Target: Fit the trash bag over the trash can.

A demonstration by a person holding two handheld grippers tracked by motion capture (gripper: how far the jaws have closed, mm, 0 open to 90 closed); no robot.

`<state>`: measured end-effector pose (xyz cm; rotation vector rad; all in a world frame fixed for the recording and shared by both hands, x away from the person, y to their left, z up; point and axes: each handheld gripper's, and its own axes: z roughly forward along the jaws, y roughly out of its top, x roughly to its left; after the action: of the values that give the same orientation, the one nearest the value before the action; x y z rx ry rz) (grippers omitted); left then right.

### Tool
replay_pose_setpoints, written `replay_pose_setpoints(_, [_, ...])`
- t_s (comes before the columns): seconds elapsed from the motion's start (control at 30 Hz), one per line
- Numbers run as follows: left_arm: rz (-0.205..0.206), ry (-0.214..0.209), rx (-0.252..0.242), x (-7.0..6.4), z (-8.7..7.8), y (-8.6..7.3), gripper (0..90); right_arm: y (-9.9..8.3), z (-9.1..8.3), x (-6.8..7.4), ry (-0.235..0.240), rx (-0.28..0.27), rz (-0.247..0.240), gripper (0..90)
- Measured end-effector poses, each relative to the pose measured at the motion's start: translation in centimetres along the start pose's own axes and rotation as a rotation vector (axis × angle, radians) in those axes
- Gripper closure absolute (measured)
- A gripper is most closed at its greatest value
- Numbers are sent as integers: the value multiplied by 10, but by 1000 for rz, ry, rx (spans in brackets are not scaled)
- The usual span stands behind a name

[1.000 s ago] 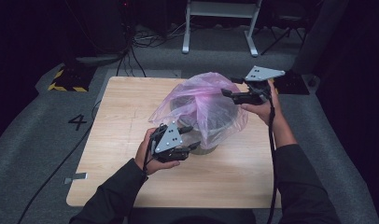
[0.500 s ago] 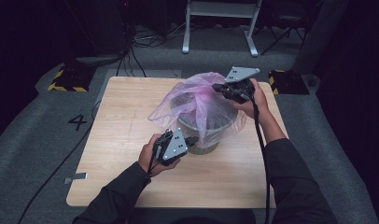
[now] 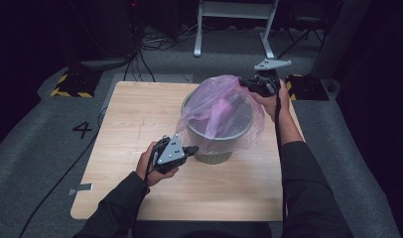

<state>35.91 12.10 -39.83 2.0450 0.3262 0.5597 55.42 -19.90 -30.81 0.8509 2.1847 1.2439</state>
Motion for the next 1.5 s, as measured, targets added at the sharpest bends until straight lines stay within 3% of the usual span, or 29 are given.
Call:
replay_pose_setpoints(0.23, [-16,-15,16,9,-6,-11,900,-14,10,-18,-49,59,42,900])
replay_pose_setpoints(0.3, [-17,-18,23,10,-7,-13,900,-19,13,-22,-45,62,65,900])
replay_pose_setpoints(0.5, [6,-45,60,8,-8,-19,900,-31,24,-23,-46,103,76,900])
replay_pose_setpoints(0.57, [13,-81,53,7,-11,-20,900,-34,24,-24,-41,99,85,900])
replay_pose_setpoints(0.6, [21,-70,53,6,-13,-19,900,-35,24,-25,-39,95,88,900])
replay_pose_setpoints(0.67, [10,-87,10,5,-19,-17,900,-35,23,-24,-40,86,88,900])
replay_pose_setpoints(0.7, [2,-84,-13,4,-21,-16,823,-35,22,-23,-38,78,87,900])
replay_pose_setpoints(0.73, [-32,-45,-28,4,-25,-12,624,-35,21,-23,-35,75,83,900])
replay_pose_setpoints(0.8, [-75,-40,-74,4,-32,-8,414,-35,20,-21,-32,72,82,900])
replay_pose_setpoints(0.9, [-113,-11,-134,4,-45,0,239,-34,18,-20,-32,55,82,900])
replay_pose_setpoints(0.93, [-117,7,-153,3,-53,4,222,-34,17,-19,-35,57,78,900])
replay_pose_setpoints(1.03, [-119,-2,-177,3,-66,9,182,-32,14,-18,-47,43,73,893])
replay_pose_setpoints(1.07, [-128,26,-181,3,-71,10,173,-32,13,-18,-48,42,71,892])
replay_pose_setpoints(1.23, [-171,79,-206,16,-79,14,179,-31,11,-18,-54,39,68,875])
replay_pose_setpoints(1.33, [-174,81,-194,26,-75,25,175,-29,10,-16,-57,35,56,865])
replay_pose_setpoints(1.5, [-167,130,-135,45,-52,47,178,-27,11,-13,-57,41,43,857])
